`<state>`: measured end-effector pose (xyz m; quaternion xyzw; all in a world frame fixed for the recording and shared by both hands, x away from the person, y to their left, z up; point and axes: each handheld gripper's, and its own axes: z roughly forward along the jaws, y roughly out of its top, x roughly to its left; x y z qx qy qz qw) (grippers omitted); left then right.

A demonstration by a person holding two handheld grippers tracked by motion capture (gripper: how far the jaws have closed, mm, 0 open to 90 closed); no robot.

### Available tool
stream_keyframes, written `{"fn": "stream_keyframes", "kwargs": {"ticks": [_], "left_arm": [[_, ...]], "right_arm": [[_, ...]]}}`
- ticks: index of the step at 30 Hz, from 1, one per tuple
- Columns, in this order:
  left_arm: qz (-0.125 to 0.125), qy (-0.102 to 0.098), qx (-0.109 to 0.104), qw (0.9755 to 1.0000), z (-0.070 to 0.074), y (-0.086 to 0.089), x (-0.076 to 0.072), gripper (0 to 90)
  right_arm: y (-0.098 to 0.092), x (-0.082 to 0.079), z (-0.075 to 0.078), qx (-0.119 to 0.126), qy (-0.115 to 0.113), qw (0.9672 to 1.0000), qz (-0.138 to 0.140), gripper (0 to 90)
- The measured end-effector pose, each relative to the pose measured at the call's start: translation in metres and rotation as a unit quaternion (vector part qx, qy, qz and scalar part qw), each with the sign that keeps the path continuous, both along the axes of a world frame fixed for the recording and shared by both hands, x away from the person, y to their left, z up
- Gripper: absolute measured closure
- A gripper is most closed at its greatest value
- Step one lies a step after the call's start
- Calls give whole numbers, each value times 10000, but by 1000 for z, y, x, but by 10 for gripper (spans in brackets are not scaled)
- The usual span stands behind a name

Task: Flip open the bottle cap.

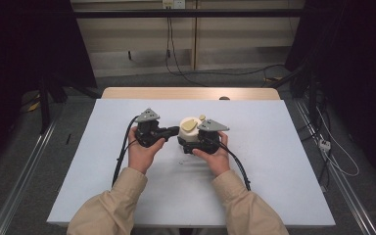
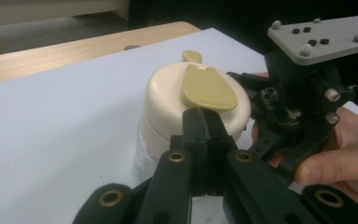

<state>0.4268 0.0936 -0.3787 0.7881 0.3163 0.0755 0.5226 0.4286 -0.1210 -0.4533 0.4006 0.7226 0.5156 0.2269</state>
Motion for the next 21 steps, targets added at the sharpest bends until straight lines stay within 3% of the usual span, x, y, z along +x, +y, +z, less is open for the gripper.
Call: {"fn": "stream_keyframes", "kwargs": {"ticks": [21], "left_arm": [[-47,56,194,9998,-3,-11,3,900]], "right_arm": [[0,0,0,5,3,10000,1,59]]}}
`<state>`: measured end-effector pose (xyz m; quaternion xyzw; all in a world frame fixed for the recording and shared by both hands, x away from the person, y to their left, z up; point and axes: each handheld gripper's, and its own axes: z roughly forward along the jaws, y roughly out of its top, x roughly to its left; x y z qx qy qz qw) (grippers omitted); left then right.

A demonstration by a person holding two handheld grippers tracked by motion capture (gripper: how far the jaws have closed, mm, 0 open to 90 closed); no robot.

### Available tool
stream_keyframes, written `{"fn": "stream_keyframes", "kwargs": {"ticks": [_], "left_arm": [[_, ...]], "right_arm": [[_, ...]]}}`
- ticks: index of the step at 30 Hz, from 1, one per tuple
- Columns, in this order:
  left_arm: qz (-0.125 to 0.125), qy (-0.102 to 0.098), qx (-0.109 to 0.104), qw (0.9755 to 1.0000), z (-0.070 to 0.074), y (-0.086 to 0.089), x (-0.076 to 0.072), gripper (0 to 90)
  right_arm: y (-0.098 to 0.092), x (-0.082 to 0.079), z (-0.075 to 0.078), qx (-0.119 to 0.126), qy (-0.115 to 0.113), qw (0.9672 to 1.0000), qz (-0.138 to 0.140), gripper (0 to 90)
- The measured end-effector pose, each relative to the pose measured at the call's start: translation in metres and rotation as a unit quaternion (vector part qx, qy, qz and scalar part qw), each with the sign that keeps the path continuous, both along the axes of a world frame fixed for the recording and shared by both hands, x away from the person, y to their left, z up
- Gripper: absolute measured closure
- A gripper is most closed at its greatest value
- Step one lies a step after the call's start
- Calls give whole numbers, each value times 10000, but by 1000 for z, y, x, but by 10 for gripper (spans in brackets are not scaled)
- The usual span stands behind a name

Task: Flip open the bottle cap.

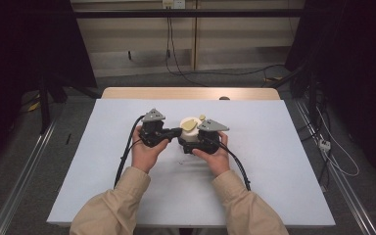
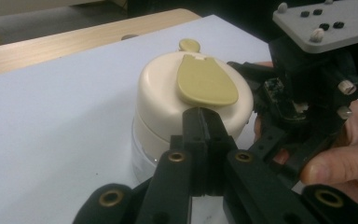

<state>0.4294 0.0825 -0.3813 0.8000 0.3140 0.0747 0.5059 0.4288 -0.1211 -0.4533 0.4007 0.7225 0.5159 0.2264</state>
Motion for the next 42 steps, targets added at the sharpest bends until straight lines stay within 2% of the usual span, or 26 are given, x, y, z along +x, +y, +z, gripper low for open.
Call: {"fn": "stream_keyframes", "kwargs": {"ticks": [9,13,15,18,19,24,30,34,40,42], "left_arm": [[4,-4,-19,10000,1,-1,0,900],[-21,-69,59,10000,2,-1,0,900],[-26,-47,33,10000,2,-1,1,900],[6,-53,108,9999,3,-1,1,900],[-6,-36,47,10000,3,-1,0,900],[-11,-74,60,10000,5,-3,1,900],[4,-65,-25,10000,5,-2,3,900],[32,-70,15,10000,6,-1,4,900],[31,-61,-39,10000,7,-2,5,900],[19,-73,17,10000,8,-2,5,900]], "right_arm": [[0,0,0,0,16,10000,-16,59],[0,0,0,2,12,10000,-6,59],[0,0,0,8,15,10000,-11,59],[0,0,0,1,20,10000,-18,59],[0,0,0,0,14,10000,-14,59],[0,0,0,5,15,10000,-16,59],[0,0,0,1,19,10000,-23,59],[0,0,0,7,14,10000,-19,59],[0,0,0,5,12,10000,-17,59],[0,0,0,6,14,10000,-20,59]]}}
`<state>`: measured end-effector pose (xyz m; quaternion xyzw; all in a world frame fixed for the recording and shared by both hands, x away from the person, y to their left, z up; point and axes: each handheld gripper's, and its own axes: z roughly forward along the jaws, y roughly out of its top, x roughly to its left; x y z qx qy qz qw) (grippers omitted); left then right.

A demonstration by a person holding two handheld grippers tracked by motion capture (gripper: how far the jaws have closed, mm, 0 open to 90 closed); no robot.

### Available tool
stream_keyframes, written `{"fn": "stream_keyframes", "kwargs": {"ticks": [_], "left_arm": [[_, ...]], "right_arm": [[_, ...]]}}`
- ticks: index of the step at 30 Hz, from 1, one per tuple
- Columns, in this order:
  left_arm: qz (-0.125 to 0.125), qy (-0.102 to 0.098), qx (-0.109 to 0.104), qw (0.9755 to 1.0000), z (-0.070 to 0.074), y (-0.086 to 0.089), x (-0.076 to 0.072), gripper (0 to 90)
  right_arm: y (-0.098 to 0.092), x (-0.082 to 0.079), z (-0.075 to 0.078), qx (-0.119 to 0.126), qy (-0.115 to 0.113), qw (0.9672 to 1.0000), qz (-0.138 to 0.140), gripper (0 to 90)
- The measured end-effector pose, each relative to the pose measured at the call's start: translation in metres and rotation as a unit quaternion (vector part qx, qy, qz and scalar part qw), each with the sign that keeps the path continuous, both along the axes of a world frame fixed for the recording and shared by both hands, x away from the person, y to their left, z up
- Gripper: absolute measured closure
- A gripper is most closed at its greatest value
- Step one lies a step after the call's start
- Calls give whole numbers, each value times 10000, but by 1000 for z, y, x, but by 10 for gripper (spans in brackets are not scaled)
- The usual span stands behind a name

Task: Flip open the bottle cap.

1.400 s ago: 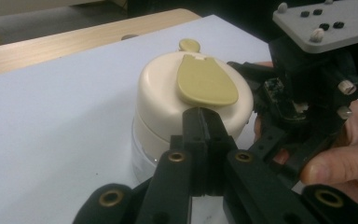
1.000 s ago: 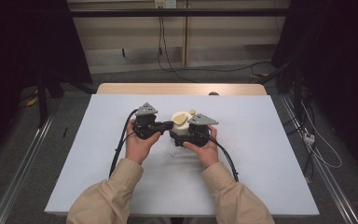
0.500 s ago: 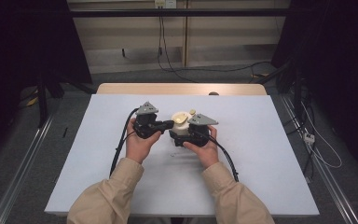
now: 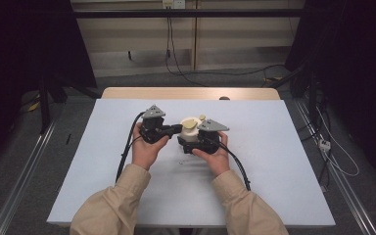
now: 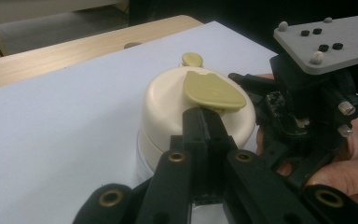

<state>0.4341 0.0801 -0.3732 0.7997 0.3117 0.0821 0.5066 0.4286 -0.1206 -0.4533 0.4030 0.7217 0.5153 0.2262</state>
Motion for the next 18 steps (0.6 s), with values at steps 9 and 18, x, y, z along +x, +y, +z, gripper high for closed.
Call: {"fn": "stream_keyframes", "kwargs": {"ticks": [9,18], "left_arm": [[-38,-52,-51,10000,3,-4,0,900],[-18,-32,-78,10000,3,-7,2,900]], "right_arm": [[0,0,0,-3,5,10000,-5,59],[0,0,0,6,2,10000,1,59]]}}
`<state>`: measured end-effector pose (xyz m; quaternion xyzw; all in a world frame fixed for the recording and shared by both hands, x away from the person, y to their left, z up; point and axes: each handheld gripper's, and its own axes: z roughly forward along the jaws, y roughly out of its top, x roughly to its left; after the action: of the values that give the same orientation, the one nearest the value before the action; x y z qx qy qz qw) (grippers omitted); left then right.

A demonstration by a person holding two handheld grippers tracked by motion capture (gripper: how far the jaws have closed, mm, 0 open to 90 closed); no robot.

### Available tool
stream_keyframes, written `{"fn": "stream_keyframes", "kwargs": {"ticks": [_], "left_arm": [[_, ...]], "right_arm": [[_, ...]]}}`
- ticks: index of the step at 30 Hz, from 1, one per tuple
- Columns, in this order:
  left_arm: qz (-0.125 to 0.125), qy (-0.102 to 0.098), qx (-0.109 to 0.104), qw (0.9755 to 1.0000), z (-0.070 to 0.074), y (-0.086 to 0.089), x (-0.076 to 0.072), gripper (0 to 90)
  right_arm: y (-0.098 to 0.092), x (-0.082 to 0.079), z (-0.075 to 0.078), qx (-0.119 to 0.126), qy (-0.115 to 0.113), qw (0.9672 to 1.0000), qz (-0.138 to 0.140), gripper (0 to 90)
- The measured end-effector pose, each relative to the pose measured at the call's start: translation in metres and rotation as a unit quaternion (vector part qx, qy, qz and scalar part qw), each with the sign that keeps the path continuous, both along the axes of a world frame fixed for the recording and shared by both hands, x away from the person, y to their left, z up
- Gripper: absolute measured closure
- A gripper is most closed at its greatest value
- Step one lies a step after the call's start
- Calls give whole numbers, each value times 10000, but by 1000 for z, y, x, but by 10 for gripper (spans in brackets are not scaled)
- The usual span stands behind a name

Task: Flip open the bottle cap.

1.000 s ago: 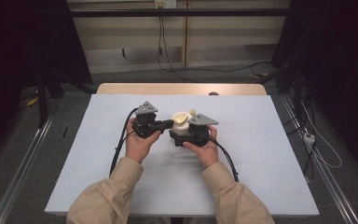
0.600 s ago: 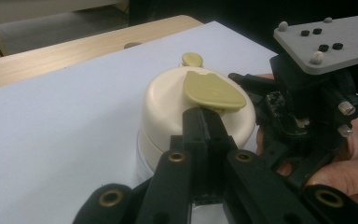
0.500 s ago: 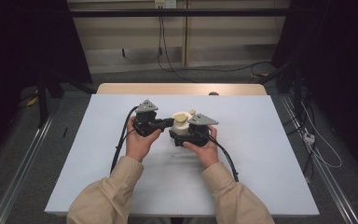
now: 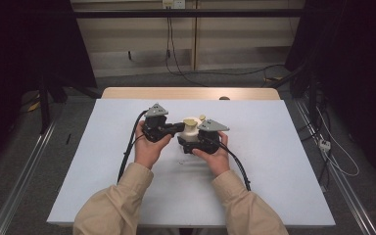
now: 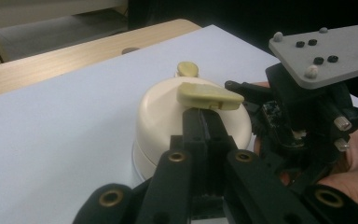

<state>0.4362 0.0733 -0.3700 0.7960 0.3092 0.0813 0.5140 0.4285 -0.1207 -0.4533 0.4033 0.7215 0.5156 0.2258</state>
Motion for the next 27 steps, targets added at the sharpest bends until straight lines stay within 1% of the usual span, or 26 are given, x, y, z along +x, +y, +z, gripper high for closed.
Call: {"fn": "stream_keyframes", "kwargs": {"ticks": [2,7,10,12,15,16,18,23,26,27], "left_arm": [[27,-31,26,10000,1,-1,0,900],[-11,-44,27,10000,4,-3,0,900],[10,-70,-29,10000,6,-3,1,900],[-11,-33,-70,10000,6,-3,2,900],[-17,-43,-40,10000,7,-5,2,900],[7,-66,0,10000,8,-5,2,900],[-13,-44,-55,10000,9,-5,3,900],[-9,-96,15,10000,12,-8,4,900],[4,-87,-4,10000,12,-8,4,900],[12,-113,11,9999,12,-9,4,900]], "right_arm": [[0,0,0,-1,-1,10000,-2,59],[0,0,0,-2,1,10000,-4,59],[0,0,0,-3,-4,10000,0,59],[0,0,0,-1,3,10000,-1,59],[0,0,0,0,2,10000,-1,59],[0,0,0,-2,3,10000,-1,59],[0,0,0,-10,1,10000,5,59],[0,0,0,0,2,10000,-1,59],[0,0,0,1,2,10000,-1,59],[0,0,0,0,3,10000,-1,59]]}}
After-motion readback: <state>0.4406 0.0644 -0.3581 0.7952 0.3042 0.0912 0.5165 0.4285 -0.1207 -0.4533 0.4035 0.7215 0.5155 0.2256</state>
